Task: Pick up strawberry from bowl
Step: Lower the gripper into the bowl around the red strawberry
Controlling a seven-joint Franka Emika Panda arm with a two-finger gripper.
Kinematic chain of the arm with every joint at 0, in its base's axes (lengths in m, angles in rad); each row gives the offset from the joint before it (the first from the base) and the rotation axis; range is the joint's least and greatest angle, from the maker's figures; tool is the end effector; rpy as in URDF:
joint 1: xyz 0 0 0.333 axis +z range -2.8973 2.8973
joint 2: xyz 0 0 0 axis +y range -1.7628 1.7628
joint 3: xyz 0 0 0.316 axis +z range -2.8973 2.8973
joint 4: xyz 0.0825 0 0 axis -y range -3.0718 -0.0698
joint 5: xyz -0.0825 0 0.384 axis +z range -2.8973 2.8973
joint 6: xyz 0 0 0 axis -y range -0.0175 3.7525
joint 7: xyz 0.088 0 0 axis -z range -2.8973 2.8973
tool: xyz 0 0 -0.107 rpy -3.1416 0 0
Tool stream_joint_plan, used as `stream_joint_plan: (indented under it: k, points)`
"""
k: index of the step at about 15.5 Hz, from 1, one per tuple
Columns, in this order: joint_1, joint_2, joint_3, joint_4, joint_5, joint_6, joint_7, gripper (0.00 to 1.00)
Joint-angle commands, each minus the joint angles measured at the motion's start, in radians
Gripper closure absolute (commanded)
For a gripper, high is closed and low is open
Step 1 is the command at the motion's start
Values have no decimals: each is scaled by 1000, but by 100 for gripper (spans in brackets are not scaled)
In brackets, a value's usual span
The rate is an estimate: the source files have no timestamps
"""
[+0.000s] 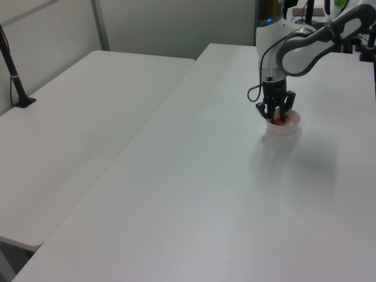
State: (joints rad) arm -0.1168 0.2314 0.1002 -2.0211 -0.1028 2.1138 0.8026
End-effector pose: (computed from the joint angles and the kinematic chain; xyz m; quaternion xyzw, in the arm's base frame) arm 0.5753 -0.0157 0.3263 0.9259 -0.3704 -0.0514 0.0544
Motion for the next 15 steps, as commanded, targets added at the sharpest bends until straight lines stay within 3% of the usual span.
stream_joint_plan:
  k: [1, 6, 10, 14, 15]
  points:
    - [-12, -24, -5, -19, 2, 6, -3, 28]
    - [-21, -20, -7, -19, -20, 20, 13, 25]
    - [-27, -14, -7, -22, -50, 37, 9, 37]
    - [-29, -12, -5, -25, -71, 52, 1, 57]
    - [-29, -12, -5, -25, -72, 52, -9, 66]
